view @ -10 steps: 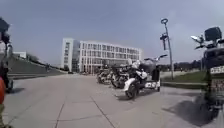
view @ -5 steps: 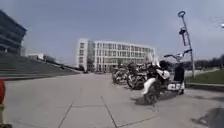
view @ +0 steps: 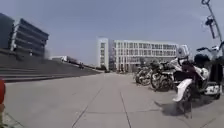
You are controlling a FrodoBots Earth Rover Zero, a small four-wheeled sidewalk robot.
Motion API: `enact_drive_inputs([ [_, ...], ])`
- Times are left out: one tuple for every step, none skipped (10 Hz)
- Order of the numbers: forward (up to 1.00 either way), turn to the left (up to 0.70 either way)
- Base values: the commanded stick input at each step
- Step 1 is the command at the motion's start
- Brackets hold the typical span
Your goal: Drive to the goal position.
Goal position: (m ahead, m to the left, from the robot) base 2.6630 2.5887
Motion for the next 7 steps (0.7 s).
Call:
enact_drive_inputs([
  [0.7, -0.01],
  [0.7, -0.01],
  [0.7, -0.01],
  [0.7, -0.01],
  [0.7, -0.01],
  [0.7, -0.01],
  [0.7, -0.01],
])
